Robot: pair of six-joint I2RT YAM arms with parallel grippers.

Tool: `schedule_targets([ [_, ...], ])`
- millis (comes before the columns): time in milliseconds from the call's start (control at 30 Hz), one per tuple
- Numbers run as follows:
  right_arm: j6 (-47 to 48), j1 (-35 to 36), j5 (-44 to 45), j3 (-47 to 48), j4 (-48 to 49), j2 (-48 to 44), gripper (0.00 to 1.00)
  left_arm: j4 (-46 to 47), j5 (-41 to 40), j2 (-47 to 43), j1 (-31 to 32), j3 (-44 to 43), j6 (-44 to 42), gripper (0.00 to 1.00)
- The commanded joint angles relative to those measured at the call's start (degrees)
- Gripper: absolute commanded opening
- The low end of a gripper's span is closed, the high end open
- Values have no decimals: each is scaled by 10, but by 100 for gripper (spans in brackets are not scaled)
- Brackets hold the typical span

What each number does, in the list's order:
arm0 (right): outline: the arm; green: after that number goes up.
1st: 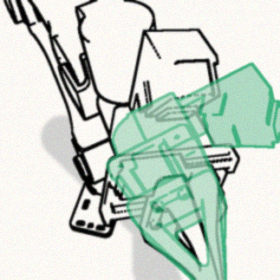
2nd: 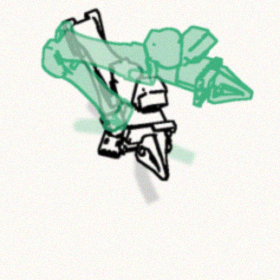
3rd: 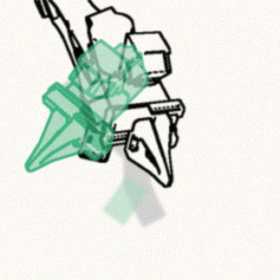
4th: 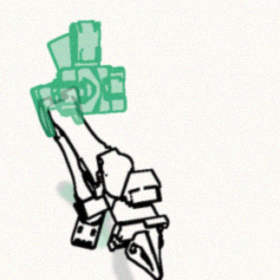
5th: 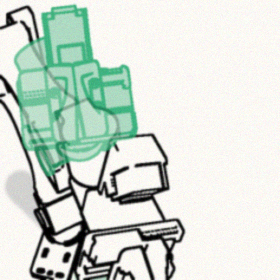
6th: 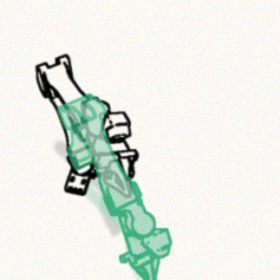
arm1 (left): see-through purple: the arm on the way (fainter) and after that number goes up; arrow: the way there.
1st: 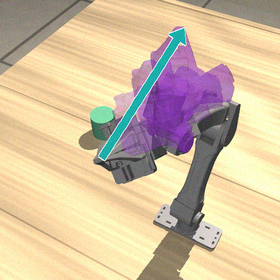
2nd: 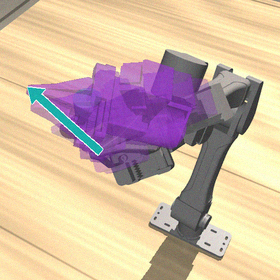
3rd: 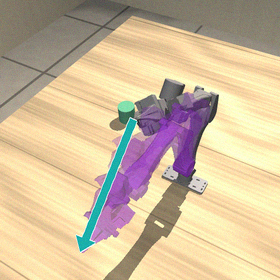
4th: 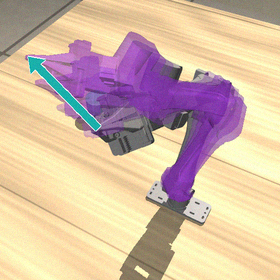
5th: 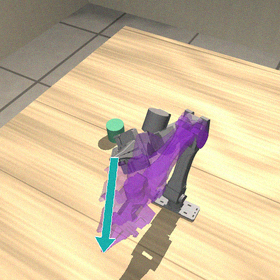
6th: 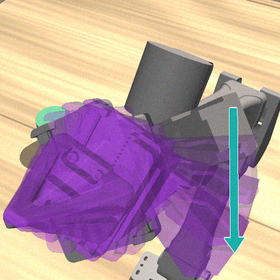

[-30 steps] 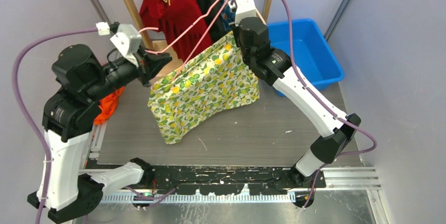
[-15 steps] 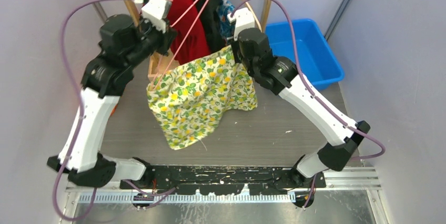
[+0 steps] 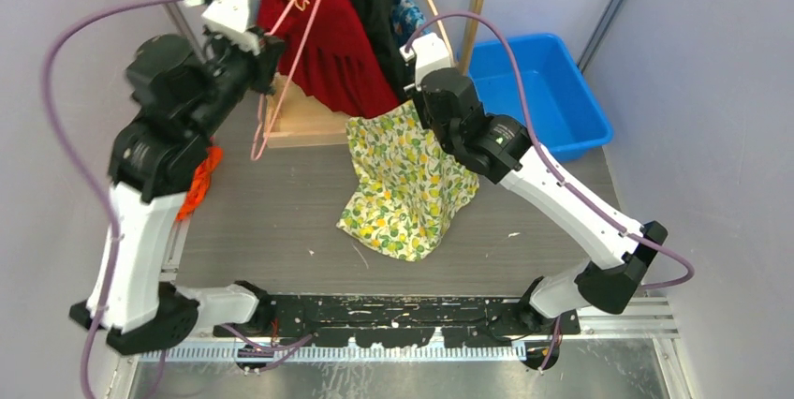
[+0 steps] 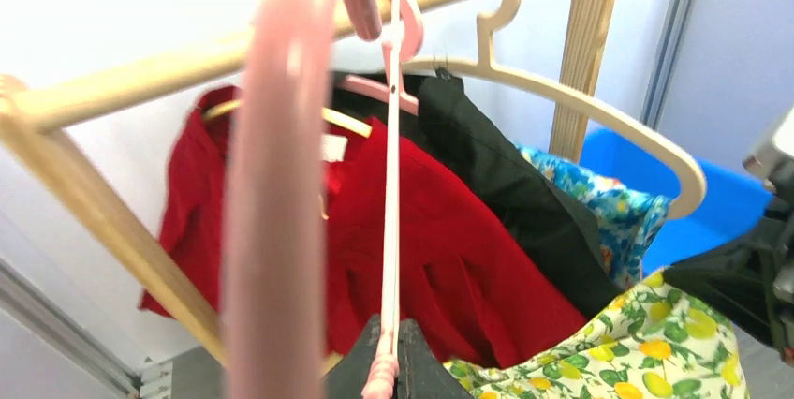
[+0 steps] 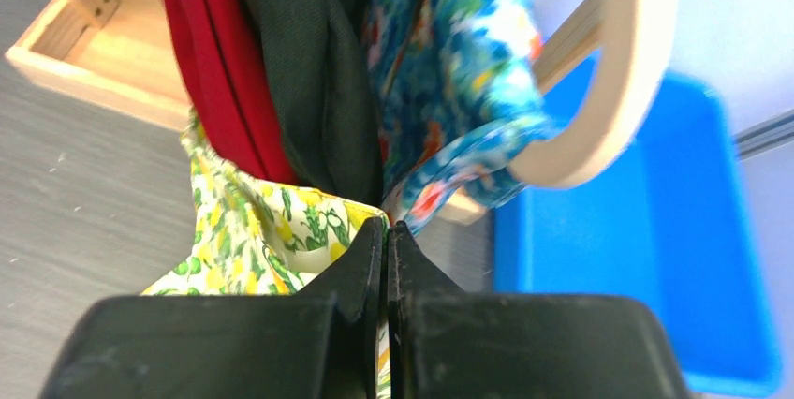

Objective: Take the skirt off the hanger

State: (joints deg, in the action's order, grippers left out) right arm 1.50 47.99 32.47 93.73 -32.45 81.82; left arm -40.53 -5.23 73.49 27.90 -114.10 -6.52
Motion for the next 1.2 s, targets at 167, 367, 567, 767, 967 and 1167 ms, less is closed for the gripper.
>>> schedule_targets([
  [167, 257, -7, 176, 172, 201, -18, 1, -7, -38, -113, -2, 74, 10, 0],
  [367, 389, -103, 192, 276, 304, 21, 1, -45, -47, -129, -2, 82, -1, 0],
  [567, 363, -232, 159, 313, 313, 51, 1, -60, -41, -135, -2, 93, -2, 0],
  [767, 283, -318, 114, 410, 288, 135, 1, -55, -41, -142, -2, 110, -4, 0],
  [967, 225, -345, 81, 499, 287, 220, 1, -55, -58, -142, -2, 123, -8, 0],
  [1167, 129, -360, 45, 493, 238, 258, 1, -49, -88, -142, -2, 148, -18, 0],
])
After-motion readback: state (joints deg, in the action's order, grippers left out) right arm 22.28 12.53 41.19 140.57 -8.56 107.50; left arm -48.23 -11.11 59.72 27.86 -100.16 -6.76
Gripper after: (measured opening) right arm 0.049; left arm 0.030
